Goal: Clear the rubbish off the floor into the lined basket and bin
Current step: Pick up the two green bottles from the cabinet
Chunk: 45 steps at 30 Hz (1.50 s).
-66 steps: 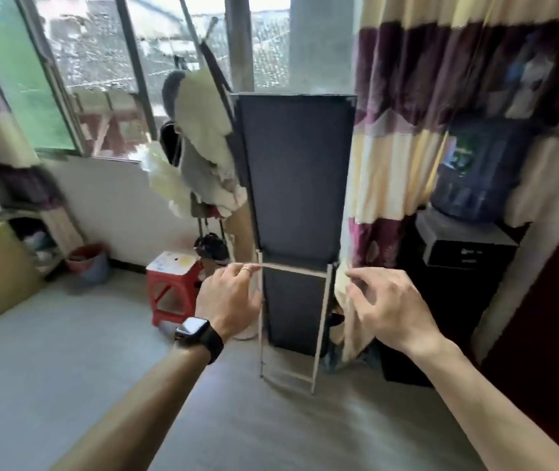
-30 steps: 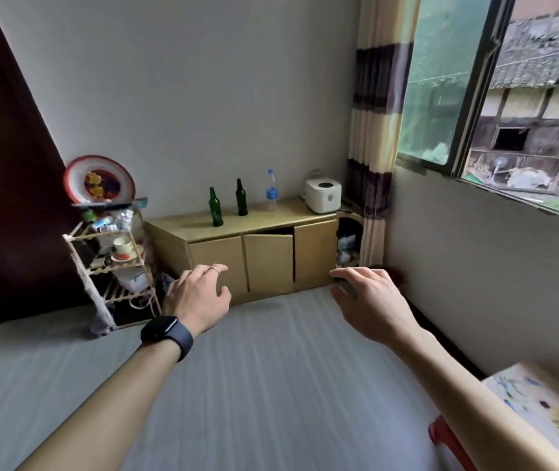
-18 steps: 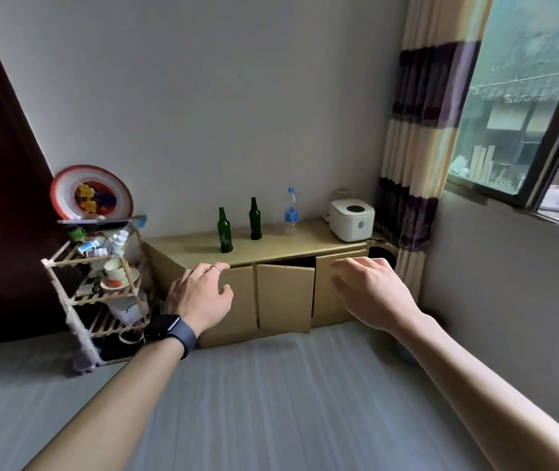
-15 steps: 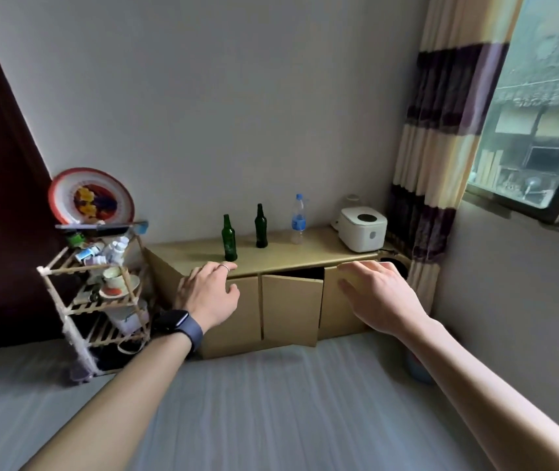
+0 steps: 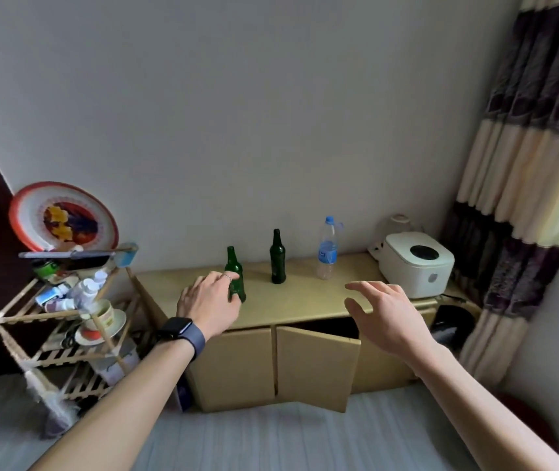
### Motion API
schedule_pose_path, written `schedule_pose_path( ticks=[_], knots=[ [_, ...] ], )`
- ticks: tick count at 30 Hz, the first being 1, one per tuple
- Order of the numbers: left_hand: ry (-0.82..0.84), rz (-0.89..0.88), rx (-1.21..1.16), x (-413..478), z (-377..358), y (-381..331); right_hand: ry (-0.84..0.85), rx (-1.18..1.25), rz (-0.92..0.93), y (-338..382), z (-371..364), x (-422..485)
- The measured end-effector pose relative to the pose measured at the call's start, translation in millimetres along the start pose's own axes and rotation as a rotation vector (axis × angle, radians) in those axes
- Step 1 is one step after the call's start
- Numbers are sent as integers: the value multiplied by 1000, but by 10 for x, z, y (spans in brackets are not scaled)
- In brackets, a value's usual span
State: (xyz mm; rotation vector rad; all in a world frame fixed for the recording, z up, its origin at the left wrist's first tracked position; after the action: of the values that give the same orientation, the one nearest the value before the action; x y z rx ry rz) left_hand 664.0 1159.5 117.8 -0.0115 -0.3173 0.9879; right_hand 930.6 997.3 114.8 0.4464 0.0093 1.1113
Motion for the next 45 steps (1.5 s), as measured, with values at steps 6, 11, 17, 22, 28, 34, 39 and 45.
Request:
schedule_pose_path(
  ticks=[6, 11, 17, 22, 28, 34, 39, 45],
  knots=[
    [4, 92, -18, 1223, -376, 366, 69, 5, 3, -135, -426, 1440],
    [58, 162, -27, 2011, -844, 847, 124, -9, 30, -8, -931, 2529],
    [141, 187, -46, 3051, -1650, 1505, 235, -12, 11, 306, -1954, 3896],
    [304, 110, 32, 3734, -2346, 1854, 377, -44, -76, 628, -2848, 4840],
    [490, -116, 266, 4131, -3000, 1989, 473, -142, -118, 741, -3596, 5445],
    [552, -28, 133, 4363, -3253, 2065, 451, -109, -150, 587, -3806, 5479],
    [582, -117, 157, 4561, -3343, 1763, 394, 18, -261, 112, -3627, 5138],
    [637, -385, 190, 4694, -3324, 793, 257, 179, -488, -820, -2916, 4264]
  ],
)
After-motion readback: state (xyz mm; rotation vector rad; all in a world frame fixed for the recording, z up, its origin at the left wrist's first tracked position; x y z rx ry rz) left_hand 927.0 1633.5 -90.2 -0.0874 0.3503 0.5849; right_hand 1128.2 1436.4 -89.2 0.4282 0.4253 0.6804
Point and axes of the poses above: each hand's wrist, its own x-axis towards the middle knuckle, its own z-axis out of the back of the hand, y = z × x, the point moved 7 cm from there along x, towards the middle knuckle, and after that the axes turned 8 degrees about -z, right-handed, at the moved point
